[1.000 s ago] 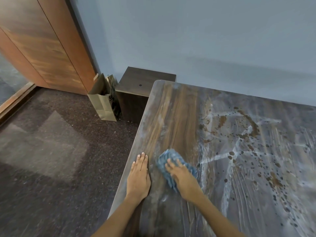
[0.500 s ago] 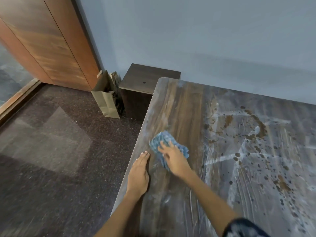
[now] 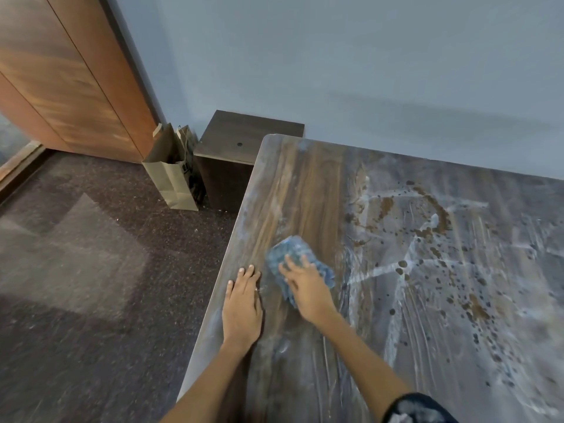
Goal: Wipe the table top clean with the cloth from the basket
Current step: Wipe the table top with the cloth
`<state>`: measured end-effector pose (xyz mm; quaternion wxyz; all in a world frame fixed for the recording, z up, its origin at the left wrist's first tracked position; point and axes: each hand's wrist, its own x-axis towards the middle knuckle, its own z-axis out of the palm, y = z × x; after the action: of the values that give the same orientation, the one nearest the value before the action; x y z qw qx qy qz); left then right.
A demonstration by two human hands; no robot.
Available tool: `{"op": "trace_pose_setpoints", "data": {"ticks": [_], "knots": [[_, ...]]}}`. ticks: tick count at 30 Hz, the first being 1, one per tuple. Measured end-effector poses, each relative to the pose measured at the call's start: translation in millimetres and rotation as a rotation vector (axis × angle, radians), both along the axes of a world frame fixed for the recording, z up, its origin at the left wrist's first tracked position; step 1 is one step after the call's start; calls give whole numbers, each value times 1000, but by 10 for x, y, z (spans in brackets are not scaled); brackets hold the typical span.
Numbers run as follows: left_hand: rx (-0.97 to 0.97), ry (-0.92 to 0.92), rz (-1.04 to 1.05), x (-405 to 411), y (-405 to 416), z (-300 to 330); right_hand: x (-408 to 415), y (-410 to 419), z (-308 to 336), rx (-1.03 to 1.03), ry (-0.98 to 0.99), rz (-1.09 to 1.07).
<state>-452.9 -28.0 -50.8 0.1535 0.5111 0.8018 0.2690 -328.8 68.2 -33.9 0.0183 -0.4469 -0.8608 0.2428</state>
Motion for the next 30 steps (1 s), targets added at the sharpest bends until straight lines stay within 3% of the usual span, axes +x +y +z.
{"op": "trace_pose_setpoints", "data": {"ticks": [5, 9, 14, 19, 23, 27, 30], "knots": [[-4, -22, 91, 28, -150, -16, 312, -588, -79, -70, 23, 230], [-10, 24, 73, 49, -225, -42, 700, -419, -21, -51, 87, 61], [-21, 26, 88, 71, -218, -45, 321, -8, 90, -17, -17, -129], [-44, 23, 104, 112, -216, -56, 24, -408, 0, -26, -16, 99], [-36, 16, 60, 59, -284, -63, 372, -697, -104, -73, -54, 253], [23, -4, 54, 43, -419, -71, 677, -504, -86, 4, -92, 122], [-8, 1, 86, 59, -473, -96, 286, -289, -4, 59, -154, 17]]}}
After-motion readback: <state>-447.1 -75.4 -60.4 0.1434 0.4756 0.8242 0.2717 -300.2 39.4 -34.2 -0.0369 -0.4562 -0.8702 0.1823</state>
